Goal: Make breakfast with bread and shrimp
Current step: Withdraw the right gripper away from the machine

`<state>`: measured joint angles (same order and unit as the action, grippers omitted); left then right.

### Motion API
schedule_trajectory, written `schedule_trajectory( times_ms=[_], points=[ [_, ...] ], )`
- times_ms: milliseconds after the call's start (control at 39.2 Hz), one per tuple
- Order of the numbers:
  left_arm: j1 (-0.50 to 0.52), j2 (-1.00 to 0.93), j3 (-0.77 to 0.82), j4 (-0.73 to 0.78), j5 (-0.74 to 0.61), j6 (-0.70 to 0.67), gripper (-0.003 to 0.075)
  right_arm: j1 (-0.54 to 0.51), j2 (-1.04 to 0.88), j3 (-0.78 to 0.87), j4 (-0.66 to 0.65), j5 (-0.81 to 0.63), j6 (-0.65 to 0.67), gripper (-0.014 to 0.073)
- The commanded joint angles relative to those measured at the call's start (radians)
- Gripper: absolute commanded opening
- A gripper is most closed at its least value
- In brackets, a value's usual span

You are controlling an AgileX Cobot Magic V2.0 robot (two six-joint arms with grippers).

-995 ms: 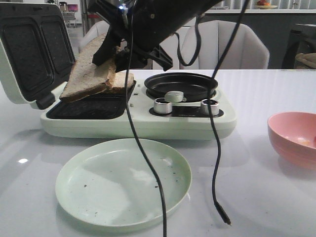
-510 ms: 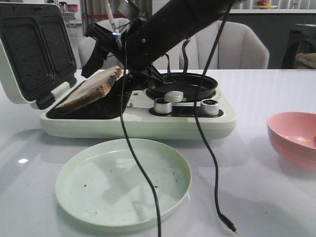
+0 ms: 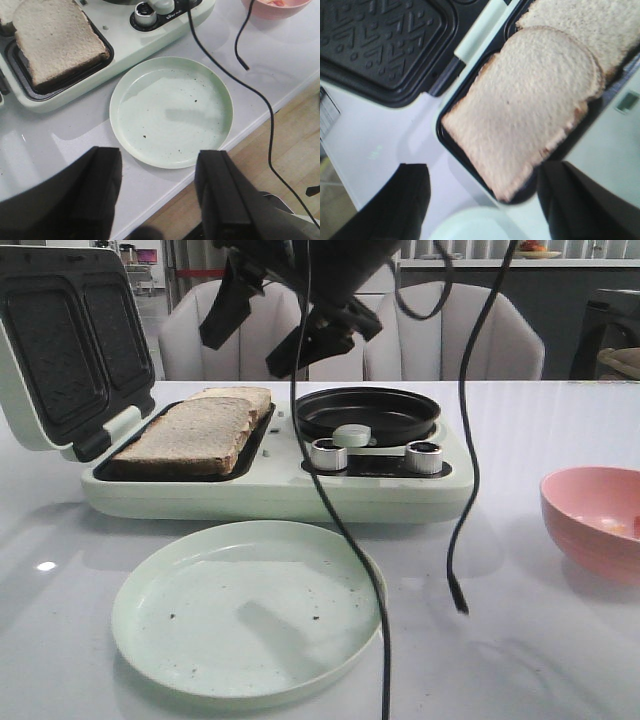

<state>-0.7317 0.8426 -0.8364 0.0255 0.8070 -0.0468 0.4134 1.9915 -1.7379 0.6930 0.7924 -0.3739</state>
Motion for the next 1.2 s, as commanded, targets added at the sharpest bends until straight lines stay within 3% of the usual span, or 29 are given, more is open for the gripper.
schedule_trajectory(
  times_ms=[0,179,587,893,1173],
  points=[
    [-0.006,-0.005,-0.031,0.002,-0.063,-0.001,0.0401,-0.002,-0.129,-0.020,-0.105,0.032,0.067,0.0561],
    [-0.006,-0.005,-0.031,0.002,-0.062,-0.001,0.0401,-0.002,-0.300,0.120,-0.260,0.043,0.124,0.0561],
    [-0.006,-0.005,-0.031,0.002,-0.062,-0.001,0.0402,-0.002,-0.731,0.609,-0.648,0.020,0.362,0.0561],
    [-0.006,-0.005,-0.031,0.002,-0.068,-0.001,0.0402,-0.002,-1.013,0.853,-0.665,0.023,0.393,0.0561],
    [-0.006,-0.005,-0.031,0.002,-0.073,-0.001,0.0401,-0.002,-1.230,1.015,-0.693,-0.058,0.393,0.0561]
  ],
)
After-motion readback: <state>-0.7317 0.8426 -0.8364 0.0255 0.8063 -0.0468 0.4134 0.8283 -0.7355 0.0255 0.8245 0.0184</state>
